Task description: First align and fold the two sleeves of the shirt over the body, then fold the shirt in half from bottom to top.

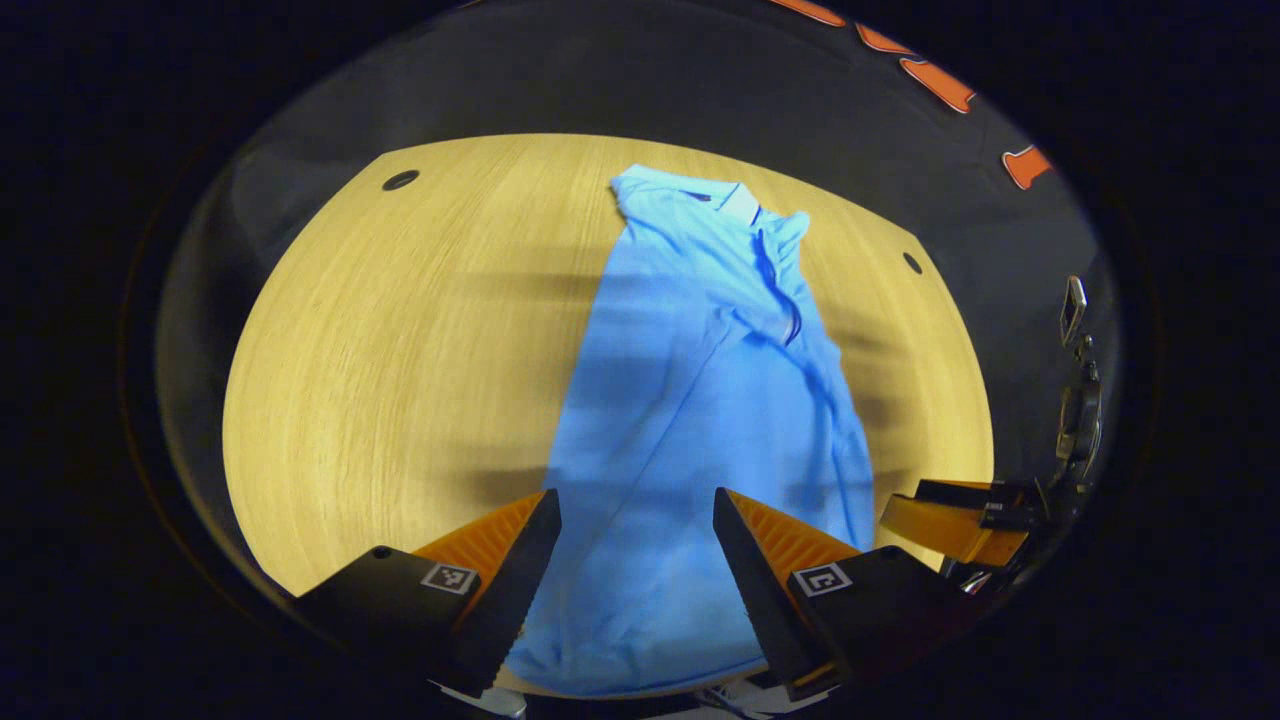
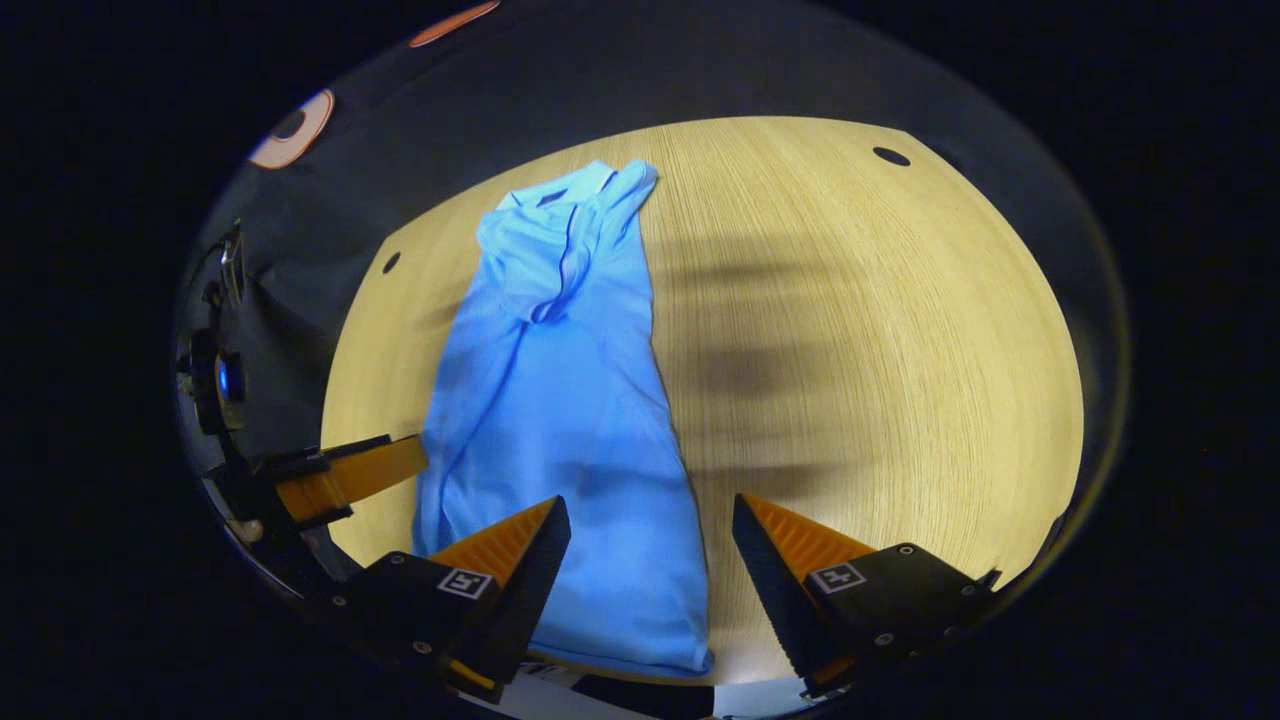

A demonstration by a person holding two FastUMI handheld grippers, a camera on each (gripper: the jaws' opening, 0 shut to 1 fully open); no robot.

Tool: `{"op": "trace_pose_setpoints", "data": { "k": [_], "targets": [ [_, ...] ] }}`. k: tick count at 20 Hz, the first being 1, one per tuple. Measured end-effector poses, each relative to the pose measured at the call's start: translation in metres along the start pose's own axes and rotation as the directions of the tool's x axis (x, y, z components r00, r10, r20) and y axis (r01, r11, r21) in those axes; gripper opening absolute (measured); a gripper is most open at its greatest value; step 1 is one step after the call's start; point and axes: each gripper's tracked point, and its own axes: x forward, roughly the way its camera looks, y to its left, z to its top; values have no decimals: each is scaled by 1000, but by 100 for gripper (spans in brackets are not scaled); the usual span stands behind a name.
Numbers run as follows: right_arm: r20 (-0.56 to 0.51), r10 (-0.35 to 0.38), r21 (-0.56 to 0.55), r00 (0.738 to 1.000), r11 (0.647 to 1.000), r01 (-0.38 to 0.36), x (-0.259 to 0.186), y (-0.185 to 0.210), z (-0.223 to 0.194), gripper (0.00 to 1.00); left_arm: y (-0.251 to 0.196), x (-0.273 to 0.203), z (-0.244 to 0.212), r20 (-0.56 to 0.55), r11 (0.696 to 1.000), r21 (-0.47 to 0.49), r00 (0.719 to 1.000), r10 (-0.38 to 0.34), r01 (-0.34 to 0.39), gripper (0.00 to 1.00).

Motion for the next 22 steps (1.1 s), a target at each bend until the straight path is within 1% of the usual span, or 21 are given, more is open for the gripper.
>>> {"op": "trace_pose_setpoints", "data": {
  "k": [2, 4, 6, 8, 9, 10, 11, 15, 19, 21, 22],
  "targets": [
    [-32, -27, -11, 999, 1000, 27, -3, -4, -20, 99, 12, -4, -21, -19, 1000, -13, 1000, 17, -17, 99],
    [-61, -44, -31, 997, 999, 42, -4, -5, -40, 99, 26, -10, -42, -42, 999, -9, 998, 44, -44, 99],
    [-92, -64, -54, 994, 997, 59, -8, -8, -60, 99, 38, -20, -67, -76, 998, -12, 996, 55, -56, 100],
    [-126, -78, -86, 989, 994, 67, -11, -8, -81, 99, 45, -27, -91, -113, 998, 0, 992, 57, -58, 99],
    [-140, -84, -103, 987, 992, 70, -12, -7, -89, 99, 48, -29, -101, -128, 998, 14, 990, 63, -62, 100],
    [-155, -84, -114, 984, 991, 67, -13, -4, -97, 99, 50, -30, -110, -143, 998, 26, 988, 66, -63, 98],
    [-169, -82, -121, 982, 991, 62, -13, -2, -105, 99, 52, -31, -120, -161, 998, 28, 985, 66, -63, 99],
    [-208, -85, -152, 975, 987, 54, -13, 5, -125, 99, 51, -31, -152, -212, 998, -4, 975, 61, -63, 98],
    [-215, -137, -219, 967, 972, 89, -7, 0, -137, 99, 55, -25, -166, -246, 996, -4, 965, 89, -93, 98],
    [-211, -179, -267, 961, 956, 120, -3, -7, -141, 99, 58, -21, -170, -251, 994, -7, 963, 100, -105, 98],
    [-216, -191, -278, 957, 952, 128, -2, -8, -145, 99, 58, -18, -174, -258, 994, -5, 961, 103, -108, 100]
  ]
}}
